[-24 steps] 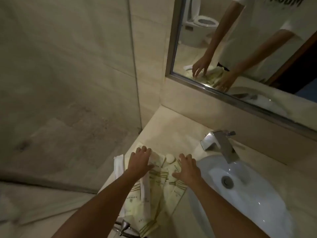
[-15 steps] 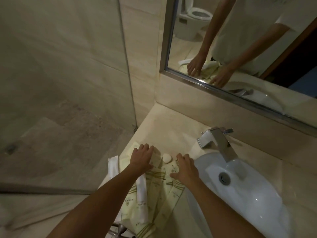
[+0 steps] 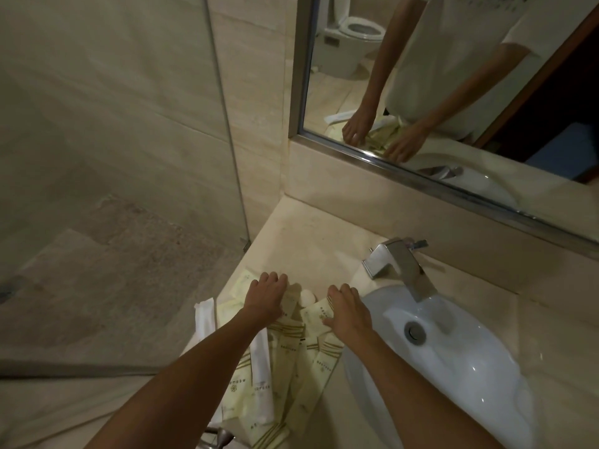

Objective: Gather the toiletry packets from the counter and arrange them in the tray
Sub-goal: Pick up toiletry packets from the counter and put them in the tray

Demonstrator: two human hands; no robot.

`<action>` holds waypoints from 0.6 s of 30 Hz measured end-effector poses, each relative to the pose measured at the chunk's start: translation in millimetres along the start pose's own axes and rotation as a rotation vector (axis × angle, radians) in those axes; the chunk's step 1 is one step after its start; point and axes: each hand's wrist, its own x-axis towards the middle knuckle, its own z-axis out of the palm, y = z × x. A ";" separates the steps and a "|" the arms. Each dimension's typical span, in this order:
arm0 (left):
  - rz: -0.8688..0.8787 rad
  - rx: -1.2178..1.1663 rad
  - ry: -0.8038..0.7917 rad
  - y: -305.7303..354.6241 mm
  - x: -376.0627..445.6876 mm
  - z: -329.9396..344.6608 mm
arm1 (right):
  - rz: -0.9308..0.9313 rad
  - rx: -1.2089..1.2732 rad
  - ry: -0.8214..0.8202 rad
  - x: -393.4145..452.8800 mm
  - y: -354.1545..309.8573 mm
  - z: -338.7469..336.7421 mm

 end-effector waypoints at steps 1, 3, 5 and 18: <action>-0.010 -0.021 -0.002 1.1 -0.5 0.0 | -0.017 0.003 0.007 -0.8 0.2 -2.0; -0.035 -0.062 -0.006 3.4 -1.4 -0.6 | -0.037 0.009 0.022 -2.6 1.0 -6.2; -0.050 -0.069 -0.017 4.9 -1.9 -0.9 | -0.049 0.005 0.035 -4.5 2.4 -9.7; -0.090 -0.064 0.030 12.4 -7.0 -13.9 | -0.021 0.052 -0.042 -25.2 20.3 -36.7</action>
